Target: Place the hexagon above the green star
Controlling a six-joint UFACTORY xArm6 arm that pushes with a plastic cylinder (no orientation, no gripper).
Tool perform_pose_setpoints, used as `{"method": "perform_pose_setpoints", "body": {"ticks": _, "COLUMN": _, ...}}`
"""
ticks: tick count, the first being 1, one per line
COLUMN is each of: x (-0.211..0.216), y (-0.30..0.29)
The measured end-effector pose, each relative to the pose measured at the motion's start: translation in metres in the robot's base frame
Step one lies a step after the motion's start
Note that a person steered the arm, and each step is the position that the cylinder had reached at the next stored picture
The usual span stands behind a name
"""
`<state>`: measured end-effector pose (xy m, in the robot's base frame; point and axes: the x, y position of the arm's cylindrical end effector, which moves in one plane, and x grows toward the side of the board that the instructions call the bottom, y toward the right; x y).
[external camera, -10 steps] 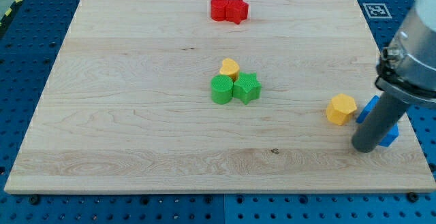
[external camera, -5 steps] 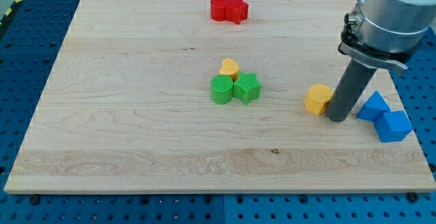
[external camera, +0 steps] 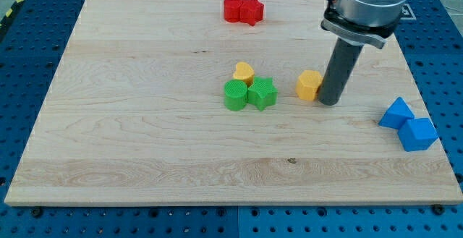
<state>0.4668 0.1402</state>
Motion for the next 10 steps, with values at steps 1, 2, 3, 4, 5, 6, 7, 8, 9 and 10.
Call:
{"method": "perform_pose_setpoints", "body": {"ticks": 1, "x": -0.001, "y": -0.008}}
{"method": "perform_pose_setpoints", "body": {"ticks": 2, "x": -0.010, "y": -0.003}}
{"method": "perform_pose_setpoints", "body": {"ticks": 3, "x": -0.020, "y": -0.001}}
{"method": "perform_pose_setpoints", "body": {"ticks": 4, "x": -0.036, "y": -0.002}}
{"method": "perform_pose_setpoints", "body": {"ticks": 5, "x": -0.036, "y": -0.014}}
{"method": "perform_pose_setpoints", "body": {"ticks": 6, "x": -0.036, "y": -0.026}}
{"method": "perform_pose_setpoints", "body": {"ticks": 7, "x": -0.036, "y": -0.042}}
{"method": "perform_pose_setpoints", "body": {"ticks": 8, "x": -0.038, "y": -0.054}}
{"method": "perform_pose_setpoints", "body": {"ticks": 9, "x": -0.040, "y": -0.057}}
{"method": "perform_pose_setpoints", "body": {"ticks": 10, "x": -0.047, "y": -0.055}}
